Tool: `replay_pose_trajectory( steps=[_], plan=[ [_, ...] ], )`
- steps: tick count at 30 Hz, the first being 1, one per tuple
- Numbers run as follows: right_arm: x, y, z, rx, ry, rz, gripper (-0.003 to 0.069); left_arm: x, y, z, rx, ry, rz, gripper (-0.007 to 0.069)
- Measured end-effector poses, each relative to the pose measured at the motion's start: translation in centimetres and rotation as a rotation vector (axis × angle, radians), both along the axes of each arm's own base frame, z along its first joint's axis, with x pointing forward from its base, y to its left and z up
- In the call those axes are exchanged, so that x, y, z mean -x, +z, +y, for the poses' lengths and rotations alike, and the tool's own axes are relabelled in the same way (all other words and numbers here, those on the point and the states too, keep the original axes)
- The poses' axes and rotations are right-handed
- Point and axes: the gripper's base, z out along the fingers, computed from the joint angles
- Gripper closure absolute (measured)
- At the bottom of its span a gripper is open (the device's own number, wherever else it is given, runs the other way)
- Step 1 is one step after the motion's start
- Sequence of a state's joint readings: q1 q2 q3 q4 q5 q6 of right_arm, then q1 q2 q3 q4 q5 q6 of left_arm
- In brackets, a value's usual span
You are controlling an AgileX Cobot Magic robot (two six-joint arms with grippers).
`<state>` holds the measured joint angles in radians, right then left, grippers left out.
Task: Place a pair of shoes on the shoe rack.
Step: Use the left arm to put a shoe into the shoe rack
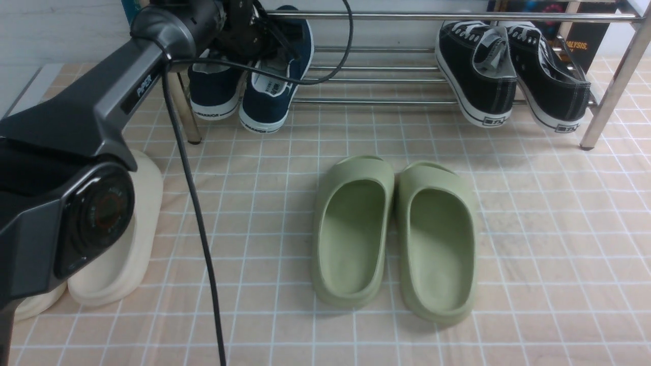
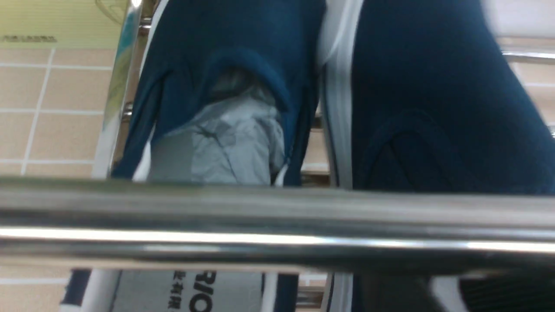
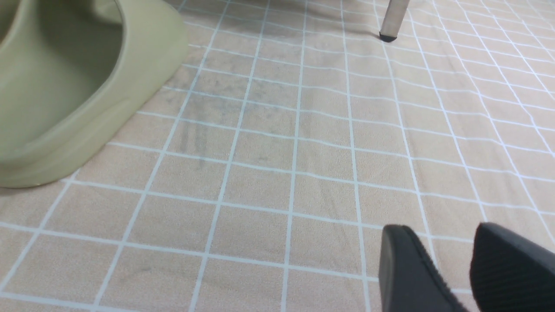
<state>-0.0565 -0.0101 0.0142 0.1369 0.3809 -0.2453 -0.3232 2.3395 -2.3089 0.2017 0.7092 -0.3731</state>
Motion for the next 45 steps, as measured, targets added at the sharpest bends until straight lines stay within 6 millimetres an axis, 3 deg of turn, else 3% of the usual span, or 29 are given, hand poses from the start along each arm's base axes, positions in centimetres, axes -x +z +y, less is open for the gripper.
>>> replay_pose_trajectory(
  steps=[4,10,12,17,20,34,45],
  plan=[
    [0.0,0.0,0.0,0.000,0.000,0.000,0.0419,0.1,-0.2,0.2,-0.010,0.009,0.029,0.0230],
    [0.0,0.0,0.0,0.000,0.000,0.000,0.0419,0.7,-0.8,0.6,-0.047,0.030,0.115,0.0225],
    [0.0,0.0,0.0,0.000,0.000,0.000,0.0419,0.8,-0.9,0.7,-0.060,0.036,0.137,0.0267],
    [0.0,0.0,0.0,0.000,0.000,0.000,0.0419,0.8,-1.0,0.7,-0.064,0.037,0.145,0.0532],
    [0.0,0.0,0.0,0.000,0.000,0.000,0.0419,0.8,-0.9,0.5,-0.025,0.030,0.143,0.0590],
    [0.0,0.0,0.0,0.000,0.000,0.000,0.0419,0.2,-0.5,-0.2,0.135,0.027,0.076,0.0592],
    [0.0,0.0,0.0,0.000,0.000,0.000,0.0419,0.0,-0.5,0.3,0.130,0.114,0.055,0.0560]
  ],
)
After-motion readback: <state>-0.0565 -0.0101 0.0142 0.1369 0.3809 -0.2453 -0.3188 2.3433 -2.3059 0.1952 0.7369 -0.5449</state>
